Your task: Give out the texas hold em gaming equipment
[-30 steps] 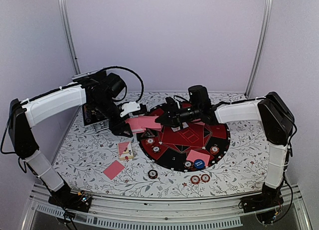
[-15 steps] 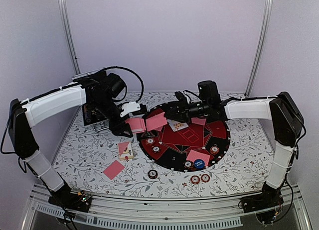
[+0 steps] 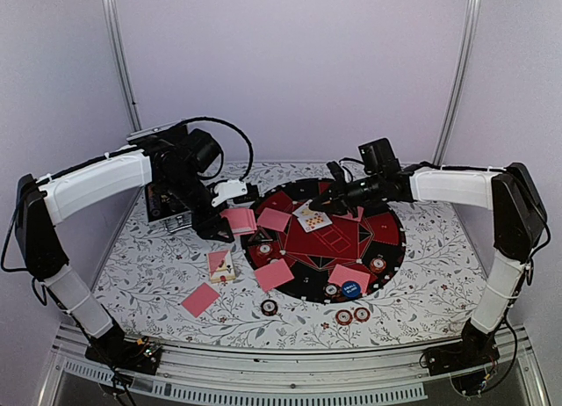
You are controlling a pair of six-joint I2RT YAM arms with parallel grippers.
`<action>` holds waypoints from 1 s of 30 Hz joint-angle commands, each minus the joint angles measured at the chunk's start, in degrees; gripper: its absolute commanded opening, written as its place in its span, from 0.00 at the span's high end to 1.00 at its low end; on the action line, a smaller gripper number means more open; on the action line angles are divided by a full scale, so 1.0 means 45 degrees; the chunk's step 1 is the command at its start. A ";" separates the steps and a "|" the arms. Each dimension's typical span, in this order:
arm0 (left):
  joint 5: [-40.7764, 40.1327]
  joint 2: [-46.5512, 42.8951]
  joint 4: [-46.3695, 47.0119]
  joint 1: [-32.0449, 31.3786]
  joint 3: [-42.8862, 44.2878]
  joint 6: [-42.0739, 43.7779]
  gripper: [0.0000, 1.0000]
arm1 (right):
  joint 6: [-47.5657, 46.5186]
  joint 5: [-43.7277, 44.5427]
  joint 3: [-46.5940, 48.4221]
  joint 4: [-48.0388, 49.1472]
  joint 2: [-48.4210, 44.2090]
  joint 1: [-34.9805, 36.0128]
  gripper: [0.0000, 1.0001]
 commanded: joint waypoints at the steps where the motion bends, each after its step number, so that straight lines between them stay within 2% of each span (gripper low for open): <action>1: 0.0254 -0.0371 0.0171 0.0048 0.0060 -0.0043 1.00 | -0.0777 0.0477 -0.0341 -0.0629 -0.0325 0.0037 0.96; 4: 0.0245 -0.0338 0.0170 0.0053 0.0070 -0.0041 1.00 | -0.0583 0.0403 -0.0529 -0.0390 -0.0254 0.0211 0.86; 5: 0.0258 -0.0329 0.0166 0.0053 0.0088 -0.0046 1.00 | -0.0585 0.0380 -0.0530 -0.0348 -0.0131 0.0298 0.69; 7: 0.0283 -0.0309 0.0150 0.0053 0.0116 -0.0075 1.00 | -0.0585 0.0299 -0.0541 -0.0166 0.0061 0.0593 0.46; 9: 0.0294 -0.0308 0.0151 0.0053 0.0138 -0.0077 1.00 | -0.0638 0.0007 -0.0588 0.0163 0.0368 0.0985 0.35; 17: 0.0266 -0.0394 0.0135 0.0053 0.0138 -0.0041 1.00 | -0.0634 -0.1642 -0.0822 0.1096 0.2643 0.1390 0.31; 30: 0.0223 -0.0358 0.0112 0.0057 0.0215 -0.0031 1.00 | -0.1236 -0.3243 -0.0723 0.2043 0.4808 0.1740 0.34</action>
